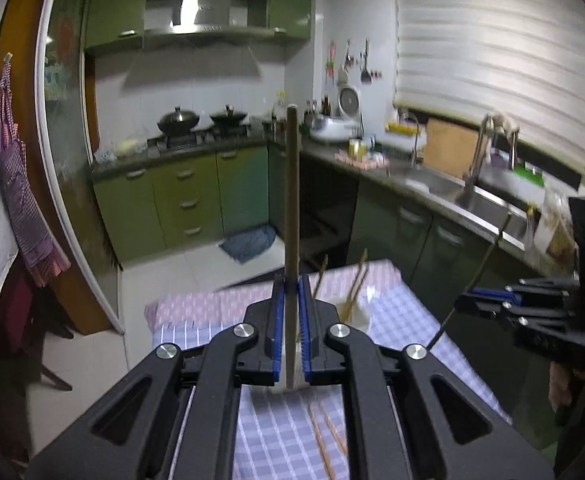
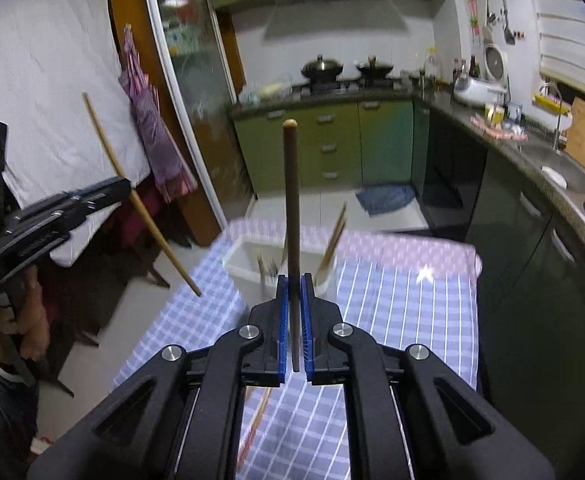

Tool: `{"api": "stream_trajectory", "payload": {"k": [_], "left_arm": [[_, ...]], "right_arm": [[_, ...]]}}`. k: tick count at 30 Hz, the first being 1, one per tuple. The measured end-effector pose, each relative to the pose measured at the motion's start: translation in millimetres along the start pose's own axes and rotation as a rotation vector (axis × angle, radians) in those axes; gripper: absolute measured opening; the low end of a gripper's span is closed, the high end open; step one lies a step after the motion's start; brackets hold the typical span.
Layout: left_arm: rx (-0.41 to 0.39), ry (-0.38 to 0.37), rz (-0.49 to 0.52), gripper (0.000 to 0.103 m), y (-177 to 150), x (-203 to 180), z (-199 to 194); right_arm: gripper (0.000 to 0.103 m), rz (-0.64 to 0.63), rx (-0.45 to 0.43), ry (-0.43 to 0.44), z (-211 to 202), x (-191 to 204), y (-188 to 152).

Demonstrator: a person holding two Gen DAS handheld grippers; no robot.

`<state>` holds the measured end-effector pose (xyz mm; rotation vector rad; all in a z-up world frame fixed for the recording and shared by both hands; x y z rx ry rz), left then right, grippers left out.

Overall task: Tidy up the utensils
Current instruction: 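Carry both chopsticks over the holder and open both grippers, then lower the left gripper onto one of the last two chopsticks and close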

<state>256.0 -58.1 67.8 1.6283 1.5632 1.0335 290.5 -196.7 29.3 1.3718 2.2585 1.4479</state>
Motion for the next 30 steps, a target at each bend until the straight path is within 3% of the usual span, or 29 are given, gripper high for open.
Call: {"api": "stream_trajectory", "payload": {"k": [5, 8, 12, 18, 20, 22, 30], "left_arm": [[-0.051, 0.017, -0.022, 0.007, 24, -11, 25], [-0.032, 0.013, -0.028, 0.007, 24, -17, 54], [0.026, 0.022, -0.022, 0.007, 11, -23, 88], [0.117, 0.033, -0.019, 0.008, -17, -20, 118], [0.136, 0.033, -0.024, 0.021, -25, -18, 120], [0.148, 0.023, -0.031, 0.04, -32, -16, 119], [0.161, 0.003, -0.028, 0.046, -45, -12, 87]], "right_arm": [[0.007, -0.027, -0.107, -0.01, -4, 3, 46], [0.007, -0.035, -0.148, -0.04, 6, -2, 66], [0.007, 0.014, -0.121, -0.024, 44, -22, 79], [0.007, 0.064, 0.002, -0.014, 103, -46, 54], [0.007, 0.07, 0.024, -0.014, 112, -49, 44], [0.007, 0.072, 0.048, -0.011, 121, -49, 35], [0.012, 0.06, 0.058, -0.006, 119, -38, 14]]}}
Point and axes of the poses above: each gripper's, at about its wrist camera, not at the fingertips, and z roughly the way its jaws point, x to its left, y to its top, the point moved 1 cm from there along z, roughly the way its jaws point, and after that the axes turned 14 degrees about y, right-handed, at the moved point
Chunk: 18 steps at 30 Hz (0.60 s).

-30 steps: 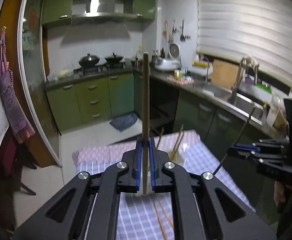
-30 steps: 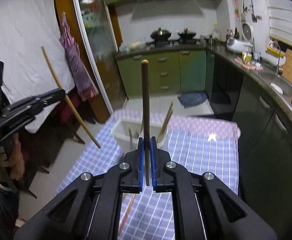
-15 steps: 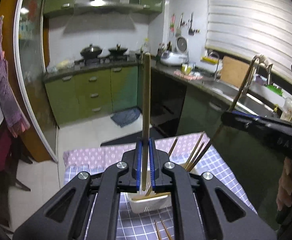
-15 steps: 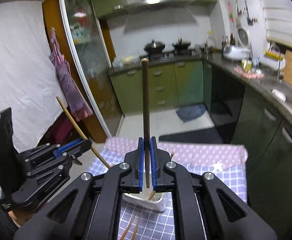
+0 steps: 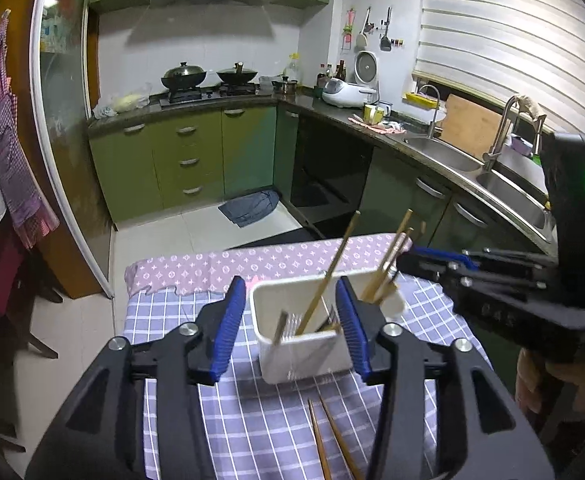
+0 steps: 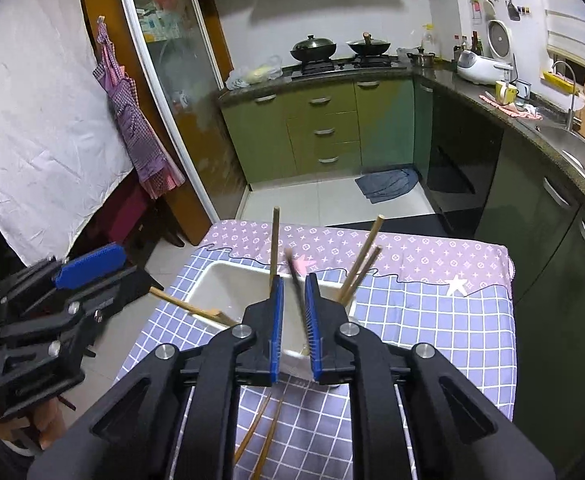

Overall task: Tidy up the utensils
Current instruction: 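Lower the left gripper onto one of the last two chopsticks and close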

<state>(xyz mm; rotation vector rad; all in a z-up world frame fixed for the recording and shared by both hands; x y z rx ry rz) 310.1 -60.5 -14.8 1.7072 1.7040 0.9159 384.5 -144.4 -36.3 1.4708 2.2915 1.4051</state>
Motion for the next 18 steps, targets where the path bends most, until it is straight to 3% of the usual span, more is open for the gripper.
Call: {"api": "stream_trajectory", "payload": {"k": [3, 7, 10, 15, 18], "left_arm": [[0.035, -0.005, 0.019, 0.046, -12, 0, -15], [0.127, 0.002, 0.052, 0.046, -38, -1, -22], [0.222, 0.001, 0.079, 0.046, -66, -4, -14], [0.443, -0.008, 0.124, 0.045, -120, -14, 21], [0.555, 0.003, 0.126, 0.042, -142, -18, 46]], "right_arm": [[0.012, -0.009, -0.038, 0.011, -25, 10, -3], [0.021, -0.028, -0.037, 0.002, -58, 17, -23], [0.028, -0.026, 0.035, -0.032, -64, 12, -52], [0.029, 0.022, 0.198, -0.102, -42, -18, -108], [0.029, 0.07, 0.294, -0.095, -23, -36, -135]]}}
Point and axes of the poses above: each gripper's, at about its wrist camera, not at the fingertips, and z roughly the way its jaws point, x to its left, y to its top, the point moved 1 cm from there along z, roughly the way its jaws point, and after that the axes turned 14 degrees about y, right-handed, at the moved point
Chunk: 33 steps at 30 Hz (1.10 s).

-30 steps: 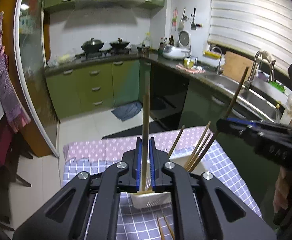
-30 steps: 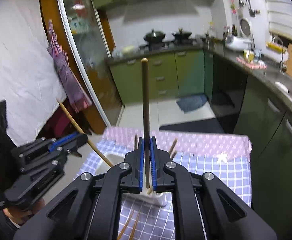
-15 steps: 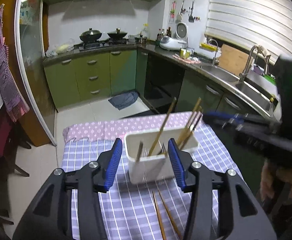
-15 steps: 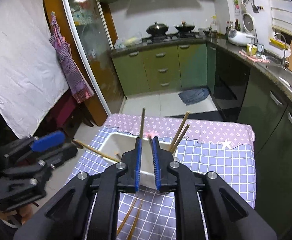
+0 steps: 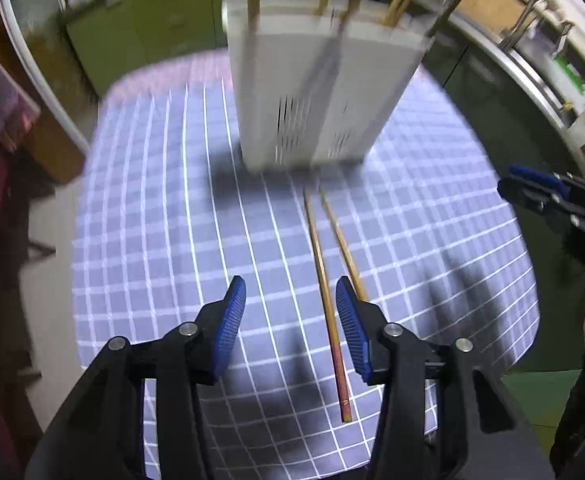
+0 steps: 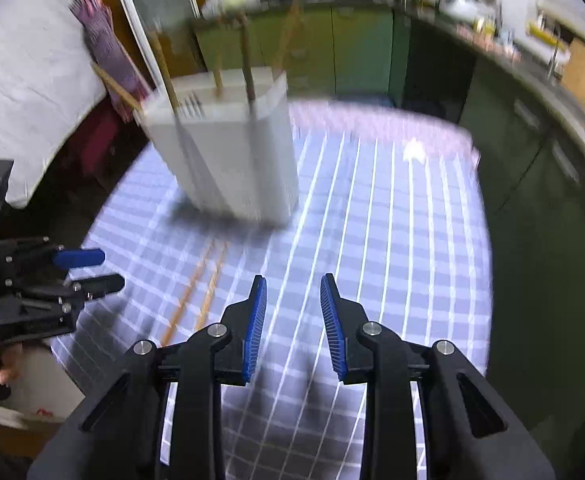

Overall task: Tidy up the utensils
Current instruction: 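Lower the left gripper onto one of the last two chopsticks and close, then grasp the last chopstick with the right gripper while the left lifts its chopstick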

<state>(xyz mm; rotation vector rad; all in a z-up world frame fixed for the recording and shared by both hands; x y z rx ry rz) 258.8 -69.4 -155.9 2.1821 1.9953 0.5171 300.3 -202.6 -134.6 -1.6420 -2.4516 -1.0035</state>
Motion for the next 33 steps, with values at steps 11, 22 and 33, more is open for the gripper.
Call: {"api": "stream_trajectory", "payload": {"k": [11, 22, 33], "left_arm": [[0.179, 0.004, 0.017, 0.025, 11, -34, 49], [0.266, 0.026, 0.014, 0.016, 16, -43, 75], [0.286, 0.044, 0.032, 0.008, 30, -69, 89]], "right_arm": [[0.034, -0.003, 0.112, 0.004, 28, -12, -24], [0.034, 0.006, 0.122, 0.017, 30, -17, -27], [0.036, 0.018, 0.126, 0.015, 28, -25, -31]]}}
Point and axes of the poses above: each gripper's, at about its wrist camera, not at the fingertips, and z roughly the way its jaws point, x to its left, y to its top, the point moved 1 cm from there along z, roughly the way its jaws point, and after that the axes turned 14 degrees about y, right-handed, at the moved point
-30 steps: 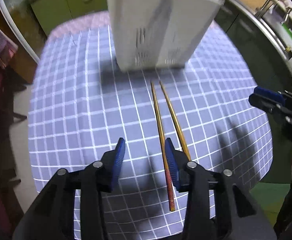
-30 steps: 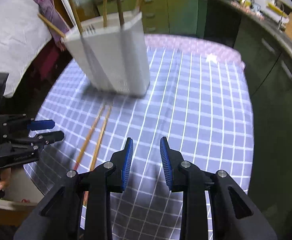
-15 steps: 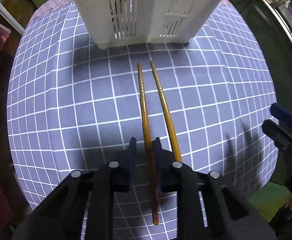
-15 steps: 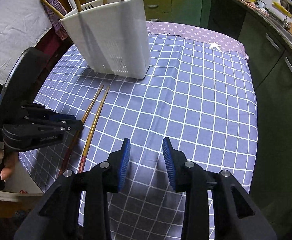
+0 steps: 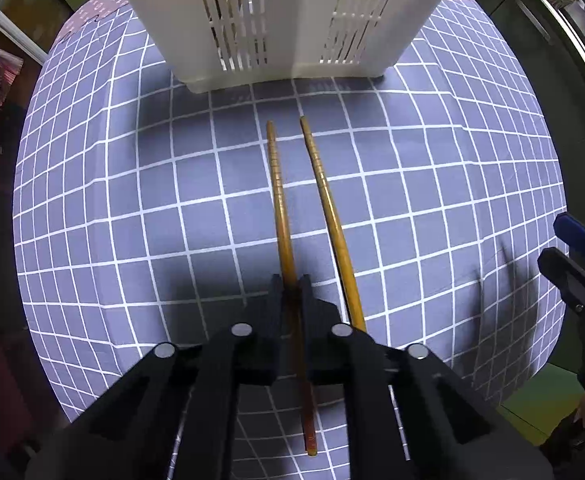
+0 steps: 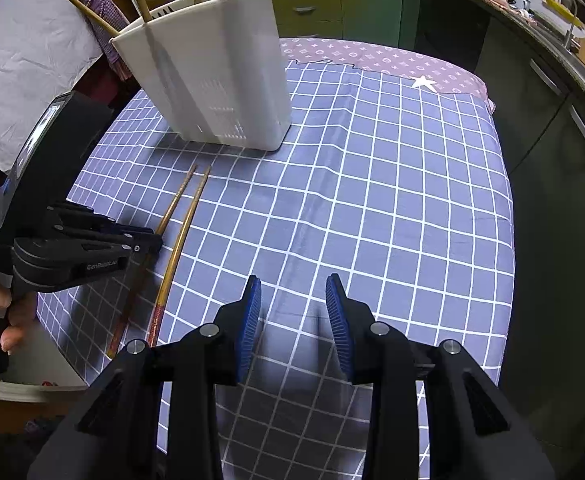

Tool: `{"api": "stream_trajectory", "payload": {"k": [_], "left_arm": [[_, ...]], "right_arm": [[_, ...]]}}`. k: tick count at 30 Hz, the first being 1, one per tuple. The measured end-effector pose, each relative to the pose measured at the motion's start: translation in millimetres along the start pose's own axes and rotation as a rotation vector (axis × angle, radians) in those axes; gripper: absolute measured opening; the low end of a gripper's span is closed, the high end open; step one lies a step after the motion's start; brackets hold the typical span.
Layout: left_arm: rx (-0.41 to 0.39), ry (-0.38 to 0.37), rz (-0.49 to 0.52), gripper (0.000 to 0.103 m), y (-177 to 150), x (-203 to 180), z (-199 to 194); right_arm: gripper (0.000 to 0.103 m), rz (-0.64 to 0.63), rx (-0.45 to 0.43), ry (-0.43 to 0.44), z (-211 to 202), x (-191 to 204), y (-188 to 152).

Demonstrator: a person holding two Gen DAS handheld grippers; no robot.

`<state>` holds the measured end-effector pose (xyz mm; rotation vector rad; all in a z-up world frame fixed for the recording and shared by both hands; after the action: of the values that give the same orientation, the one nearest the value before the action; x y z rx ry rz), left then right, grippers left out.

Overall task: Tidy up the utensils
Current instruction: 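Grasp the last chopstick with the right gripper while the left lifts its chopstick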

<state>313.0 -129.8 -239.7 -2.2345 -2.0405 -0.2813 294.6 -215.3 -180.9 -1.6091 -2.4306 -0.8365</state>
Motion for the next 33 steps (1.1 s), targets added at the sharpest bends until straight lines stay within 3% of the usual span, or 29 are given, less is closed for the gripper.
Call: {"api": "stream_trajectory", "payload": {"k": [9, 19, 28, 33], "left_arm": [[-0.039, -0.035, -0.012, 0.007, -2, 15, -4], [-0.254, -0.05, -0.048, 0.007, -38, 54, -64], [-0.476, -0.061, -0.113, 0.007, -94, 96, -98], [-0.585, -0.041, -0.136, 0.007, -116, 106, -110]], "right_arm": [[0.037, 0.013, 0.016, -0.01, 0, -3, 0], [0.037, 0.059, 0.077, -0.004, 10, -9, 4], [0.037, 0.018, 0.159, 0.024, 43, 29, 18], [0.02, -0.003, 0.204, 0.04, 68, 57, 36]]}}
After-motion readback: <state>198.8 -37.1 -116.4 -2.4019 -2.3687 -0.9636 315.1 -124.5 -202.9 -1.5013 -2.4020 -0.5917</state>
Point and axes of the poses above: each gripper's, at about its wrist camera, not at the fingertips, and z roughly the way its jaws point, x to its left, y to its top, the point moved 1 cm from there along z, roughly the way its jaws point, and after that the axes turned 14 degrees about y, right-handed, at the moved point
